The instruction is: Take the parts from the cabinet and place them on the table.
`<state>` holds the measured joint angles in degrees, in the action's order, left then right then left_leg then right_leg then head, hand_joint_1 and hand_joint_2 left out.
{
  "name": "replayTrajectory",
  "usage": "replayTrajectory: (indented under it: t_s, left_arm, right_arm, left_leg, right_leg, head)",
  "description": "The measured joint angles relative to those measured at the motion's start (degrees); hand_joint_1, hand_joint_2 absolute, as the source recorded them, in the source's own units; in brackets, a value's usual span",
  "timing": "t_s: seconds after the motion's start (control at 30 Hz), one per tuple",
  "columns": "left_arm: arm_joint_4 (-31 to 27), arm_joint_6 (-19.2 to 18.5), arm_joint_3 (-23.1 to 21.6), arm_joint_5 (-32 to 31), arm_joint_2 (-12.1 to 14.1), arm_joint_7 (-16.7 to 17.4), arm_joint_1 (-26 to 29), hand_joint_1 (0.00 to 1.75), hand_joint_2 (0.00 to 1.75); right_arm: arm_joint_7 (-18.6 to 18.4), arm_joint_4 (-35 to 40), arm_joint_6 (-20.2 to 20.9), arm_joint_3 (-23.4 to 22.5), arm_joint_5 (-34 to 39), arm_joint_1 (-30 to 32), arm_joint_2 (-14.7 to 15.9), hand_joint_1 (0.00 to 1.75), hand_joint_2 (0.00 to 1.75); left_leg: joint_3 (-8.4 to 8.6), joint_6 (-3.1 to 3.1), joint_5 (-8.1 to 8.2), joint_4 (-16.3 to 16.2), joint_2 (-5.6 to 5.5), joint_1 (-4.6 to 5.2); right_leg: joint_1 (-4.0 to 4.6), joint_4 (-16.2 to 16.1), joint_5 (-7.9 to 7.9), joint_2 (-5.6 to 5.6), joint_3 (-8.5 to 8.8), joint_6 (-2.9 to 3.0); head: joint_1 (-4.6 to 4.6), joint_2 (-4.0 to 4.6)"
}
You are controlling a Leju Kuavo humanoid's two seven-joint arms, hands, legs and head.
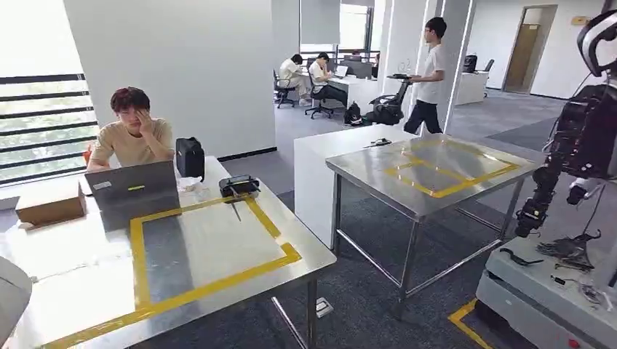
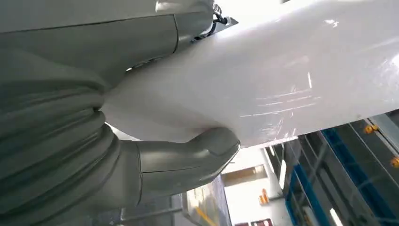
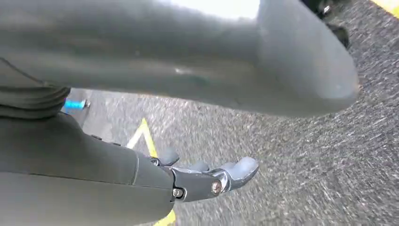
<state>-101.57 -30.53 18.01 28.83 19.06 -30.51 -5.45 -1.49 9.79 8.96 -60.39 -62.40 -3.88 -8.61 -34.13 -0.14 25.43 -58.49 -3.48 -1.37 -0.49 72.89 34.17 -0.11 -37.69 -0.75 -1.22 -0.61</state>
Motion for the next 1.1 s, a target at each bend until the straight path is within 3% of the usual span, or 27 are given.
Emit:
replayTrajectory:
  t_s: [0.03, 0.07, 0.1, 0.17, 0.23, 0.27, 0.33, 0.37, 0.4, 0.43, 0.47, 0.5, 0.53, 0.57, 0.6, 0.63, 0.73, 0.77, 0.8, 0.83, 0.87, 0.93, 0.97, 1.0, 1.07, 1.1]
  left_arm:
    - [-0.1, 0.0, 0.3, 0.0, -0.1, 0.4, 0.0, 1.75, 1.75]
    - [-0.1, 0.0, 0.4, 0.0, -0.1, 0.7, 0.0, 1.75, 1.75]
    - [-0.1, 0.0, 0.4, 0.0, -0.2, 1.1, -0.1, 1.75, 1.75]
    - [-0.1, 0.0, 0.4, -0.2, -0.4, 1.4, -0.5, 1.75, 1.75]
    - [0.0, 0.0, 0.3, -0.3, -0.4, 1.9, -1.0, 1.75, 1.75]
    - [0.2, 0.2, 0.3, -0.3, -0.4, 2.1, -1.3, 1.75, 1.75]
    - [0.7, 0.4, 0.2, -0.3, -0.5, 2.2, -2.5, 1.75, 1.75]
    - [0.9, 0.5, 0.1, -0.2, -0.5, 2.2, -2.8, 1.75, 1.75]
    - [1.1, 0.5, 0.1, -0.2, -0.6, 2.2, -2.8, 1.75, 1.75]
    - [1.4, 0.5, 0.0, -0.2, -0.7, 2.3, -2.8, 1.75, 1.75]
    - [1.6, 0.5, 0.0, -0.2, -0.8, 2.3, -2.8, 1.75, 1.75]
    - [1.7, 0.5, 0.0, -0.2, -0.8, 2.3, -2.8, 1.75, 1.75]
    - [1.8, 0.5, 0.0, -0.2, -0.8, 2.2, -2.8, 1.75, 1.75]
    - [1.8, 0.5, 0.0, -0.2, -0.8, 2.2, -2.9, 1.75, 1.75]
    - [1.8, 0.5, 0.0, -0.2, -0.8, 2.2, -3.1, 1.75, 1.75]
    - [1.9, 0.6, -0.1, -0.2, -0.8, 2.2, -3.4, 1.75, 1.75]
    - [2.2, 1.0, -0.2, -0.2, -0.9, 2.2, -3.5, 1.75, 1.75]
    - [2.3, 1.0, -0.2, -0.4, -0.9, 2.1, -3.5, 1.75, 1.75]
    - [2.3, 1.0, -0.2, -0.5, -0.9, 2.0, -3.6, 1.75, 1.75]
    - [2.4, 1.0, -0.5, -0.7, -1.1, 2.1, -4.2, 1.75, 1.75]
    - [2.6, 1.1, -0.8, -0.7, -1.3, 2.2, -4.6, 1.75, 1.75]
    - [3.1, 1.1, -1.6, -0.8, -1.6, 2.3, -5.0, 1.75, 1.75]
    - [3.5, 1.1, -1.9, -0.8, -1.8, 2.4, -5.2, 1.75, 1.75]
    - [3.9, 1.1, -2.2, -0.8, -1.9, 2.4, -5.5, 1.75, 1.75]
    - [4.4, 1.1, -2.6, -1.1, -2.2, 2.3, -6.0, 1.75, 1.75]
    - [4.5, 1.3, -2.7, -1.4, -2.2, 2.2, -6.1, 1.75, 1.75]
  right_arm:
    - [-0.4, 0.0, 0.0, 0.0, 0.0, -0.1, 0.0, 0.00, 0.00]
    - [-0.5, 0.0, 0.0, 0.1, 0.0, -0.1, 0.0, 0.00, 0.00]
    - [-0.5, 0.0, 0.0, 0.1, 0.2, -0.1, 0.0, 0.00, 0.00]
    - [-1.1, 0.0, -0.2, 0.1, 0.6, -0.2, 0.0, 0.00, 0.00]
    - [-1.7, 0.0, -0.3, 0.1, 1.1, -0.4, 0.0, 0.00, 0.00]
    - [-1.7, 0.0, -0.3, 0.1, 1.2, -0.4, -0.3, 0.00, 0.00]
    - [-1.6, 0.0, -0.5, 0.0, 1.7, -0.4, -0.2, 0.00, 0.00]
    - [-1.6, 0.0, -0.6, 0.0, 1.7, -0.3, -0.2, 0.00, 0.00]
    - [-1.6, 0.0, -0.7, 0.0, 1.8, -0.1, -0.2, 0.00, 0.00]
    - [-1.5, 0.0, -0.7, 0.0, 1.8, -0.1, -0.2, 0.00, 0.00]
    - [-1.5, 0.0, -0.7, 0.0, 1.8, -0.1, -0.2, 0.00, 0.00]
    - [-1.5, 0.0, -0.7, 0.0, 1.8, -0.1, -0.2, 0.00, 0.00]
    - [-1.4, 0.0, -0.7, 0.0, 1.8, -0.1, -0.2, 0.00, 0.00]
    - [-1.3, 0.0, -0.7, 0.0, 1.8, -0.2, -0.2, 0.00, 0.00]
    - [-1.3, 0.0, -0.7, 0.0, 1.8, -0.2, -0.2, 0.00, 0.00]
    - [-1.4, 0.0, -0.8, 0.0, 1.8, -0.2, -0.2, 0.00, 0.00]
    - [-1.4, 0.0, -1.0, 0.0, 1.8, -0.4, -0.2, 0.00, 0.00]
    - [-1.2, 0.0, -1.0, 0.0, 1.8, -0.4, -0.2, 0.00, 0.00]
    - [-1.1, 0.0, -1.2, 0.0, 1.9, -0.5, 0.0, 0.00, 0.00]
    - [-1.1, 0.0, -1.2, 0.0, 1.9, -0.4, 0.0, 0.00, 0.00]
    - [-1.2, 0.0, -1.3, 0.0, 2.1, -0.5, 0.0, 0.00, 0.00]
    - [-1.0, 0.0, -2.0, -0.2, 2.7, -0.3, 0.1, 0.00, 0.00]
    - [-0.8, 0.0, -2.3, -0.4, 3.1, -0.3, 0.1, 0.00, 0.00]
    - [-0.6, 0.0, -2.5, -0.6, 3.2, -0.3, 0.1, 0.00, 0.00]
    - [-0.9, 0.0, -3.0, -1.0, 3.2, -0.3, 0.2, 0.00, 0.00]
    - [-1.4, 0.0, -3.1, -1.1, 3.1, -0.4, 0.2, 0.00, 0.00]
  left_leg:
    - [0.01, -0.18, -0.01, -0.1, -0.92, -0.09]
    - [-0.03, -0.38, -0.02, -0.2, -1.66, -0.17]
    - [-0.20, -0.79, -0.06, -0.3, -2.38, -0.24]
    - [-0.76, -1.84, -0.35, -0.4, -3.88, -0.11]
    - [-0.84, -2.93, -0.94, 0.4, -5.35, -0.43]
    - [-1.24, -3.14, -1.04, 0.5, -5.35, -0.60]
    - [-3.63, -3.14, 2.16, -4.2, 0.90, -0.14]
    - [-5.71, -3.40, 4.53, -8.9, 2.53, -0.16]
    - [-7.73, -3.57, 6.54, -13.7, 3.12, -0.20]
    - [-9.04, -3.64, 7.52, -17.0, 3.19, -0.20]
    - [-8.85, -3.64, 7.01, -17.2, 3.20, -0.19]
    - [-7.32, -3.55, 5.47, -14.9, 3.32, -0.19]
    - [-4.68, -3.39, 3.37, -10.5, 3.68, -0.12]
    - [-1.34, -3.11, 1.16, -4.7, 4.88, 0.02]
    - [0.92, -2.62, 1.11, -0.1, 7.68, 0.38]
    - [1.42, -1.75, 1.15, 0.1, 8.38, 0.76]
    - [0.56, -0.96, 0.87, -0.1, 6.06, 1.00]
    - [0.84, -0.34, 0.41, 0.4, 5.23, 0.39]
    - [0.77, -0.12, 0.21, 0.6, 4.87, 0.27]
    - [0.58, 0.30, 0.08, 0.6, 4.66, 0.12]
    - [0.37, 0.52, 0.04, 0.6, 4.19, 0.10]
    - [0.05, 0.56, -0.07, 0.5, 3.14, 0.12]
    - [-0.03, 0.53, -0.09, 0.3, 2.74, 0.10]
    - [-0.06, 0.45, -0.08, 0.2, 2.35, 0.01]
    - [-0.05, -0.03, 0.04, -0.2, 1.88, -0.25]
    - [-0.11, -0.39, 0.15, -0.5, 1.75, -0.28]
  right_leg:
    - [-0.09, -5.2, -2.89, 0.48, 2.38, 0.16]
    - [-0.26, -10.4, -5.33, 2.13, 4.83, 0.27]
    - [-0.49, -13.5, -5.09, 5.45, 6.15, 0.51]
    - [-0.26, -13.7, -5.17, 4.21, 5.94, 0.53]
    - [0.09, -13.9, -5.42, 2.85, 6.17, 1.45]
    - [-0.54, -14.7, -5.98, 1.74, 6.35, 2.09]
    - [-0.28, -14.9, -6.26, 0.46, 6.32, 2.83]
    - [-0.07, -14.9, -6.24, -0.29, 6.23, 2.94]
    - [0.11, -14.9, -6.19, -1.10, 6.18, 3.03]
    - [0.25, -14.9, -6.16, -1.87, 6.11, 3.08]
    - [0.35, -14.9, -6.15, -2.63, 6.13, 3.09]
    - [0.43, -14.8, -6.09, -3.35, 6.18, 3.15]
    - [0.48, -14.8, -6.03, -4.02, 6.28, 3.10]
    - [0.53, -14.7, -5.88, -4.71, 6.43, 2.95]
    - [0.66, -14.6, -5.71, -5.35, 6.57, 2.73]
    - [1.12, -14.5, -5.47, -5.95, 6.50, 2.37]
    - [1.00, -14.7, -5.56, -7.66, 6.81, 1.72]
    - [1.21, -14.6, -5.19, -8.07, 6.86, 1.25]
    - [0.76, -13.5, -4.43, -4.59, 6.50, 0.68]
    - [0.51, -10.7, -2.61, -1.75, 5.19, 0.38]
    - [0.38, -6.0, -0.23, -0.39, 2.94, 0.13]
    - [0.25, 2.4, 2.93, 0.07, -1.38, -0.21]
    - [0.20, 3.8, 2.65, 0.07, -2.25, -0.28]
    - [0.09, 2.1, 0.96, 0.07, -1.59, -0.29]
    - [-0.19, -7.7, -4.41, 0.10, 2.98, -0.37]
    - [-0.41, -12.5, -6.12, 0.35, 5.32, -0.40]
  head:
    - [0.00, 0.00]
    - [0.00, 0.00]
    - [-0.02, 0.00]
    - [-0.02, 0.00]
    - [-0.02, 0.00]
    - [0.00, 0.00]
    - [-0.37, 0.00]
    - [-0.37, 0.00]
    - [-0.37, 0.00]
    - [-0.37, 0.00]
    - [-0.37, 0.00]
    - [-0.37, 0.00]
    - [-0.37, 0.00]
    - [-0.37, 0.00]
    - [-0.37, 0.00]
    - [-0.35, 0.00]
    - [-0.35, 0.00]
    - [-0.33, 0.00]
    - [-0.33, 0.00]
    - [-0.24, 0.00]
    - [-0.24, 0.00]
    - [-0.22, 0.00]
    - [-0.20, 0.00]
    - [-0.20, 0.00]
    - [-0.20, 0.00]
    - [-0.20, 0.00]
